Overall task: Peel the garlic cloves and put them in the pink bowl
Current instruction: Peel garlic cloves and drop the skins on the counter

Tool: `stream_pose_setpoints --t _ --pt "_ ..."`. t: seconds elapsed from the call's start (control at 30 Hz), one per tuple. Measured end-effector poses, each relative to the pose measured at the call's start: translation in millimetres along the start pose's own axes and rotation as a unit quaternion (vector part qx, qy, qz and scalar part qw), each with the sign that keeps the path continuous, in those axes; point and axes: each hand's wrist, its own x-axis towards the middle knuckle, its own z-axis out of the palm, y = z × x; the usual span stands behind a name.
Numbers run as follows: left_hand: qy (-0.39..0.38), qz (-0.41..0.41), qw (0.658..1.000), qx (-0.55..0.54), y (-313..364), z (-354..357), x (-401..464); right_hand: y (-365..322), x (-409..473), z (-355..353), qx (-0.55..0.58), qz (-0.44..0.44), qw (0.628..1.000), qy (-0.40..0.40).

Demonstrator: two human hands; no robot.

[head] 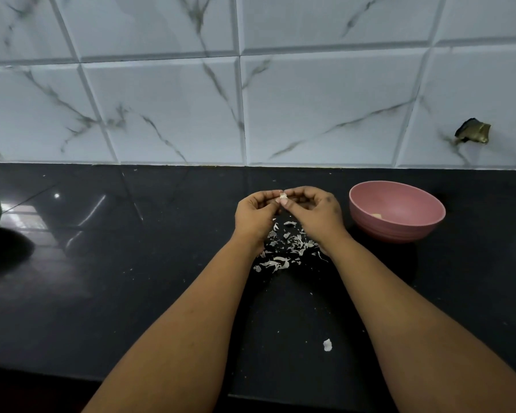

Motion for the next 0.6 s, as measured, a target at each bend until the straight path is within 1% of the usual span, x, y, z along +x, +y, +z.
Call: stream_pose_setpoints --t 0.13,0.23,0.33,0.43,0.5,0.6 --pt "0.01 0.015 0.999 0.028 -0.6 0.5 1.4 -0.9 -0.7 -2.3 0.015 -0.011 1.0 0.011" --pt "0.023 0.017 0.999 0.038 -0.4 2.1 0.8 -3.8 -1.5 -2.5 0.06 0.009 0.998 0.007" --pt "0.057 0.001 0.997 0.056 2.2 2.3 0.3 -4.1 -0.4 -2.5 0.087 0.029 0.996 0.013" --pt "0.082 -0.031 0.993 0.076 1.8 1.5 2.8 -3.3 -0.3 -3.2 0.089 0.03 0.996 0.012" --pt "0.076 -0.039 0.99 0.114 0.1 1.7 2.4 -3.6 -0.8 -3.7 0.092 0.031 0.995 0.007" --pt "0.058 -0.011 0.987 0.152 -1.2 1.6 -0.2 -4.5 -1.2 -3.9 0.1 0.034 0.994 0.007"
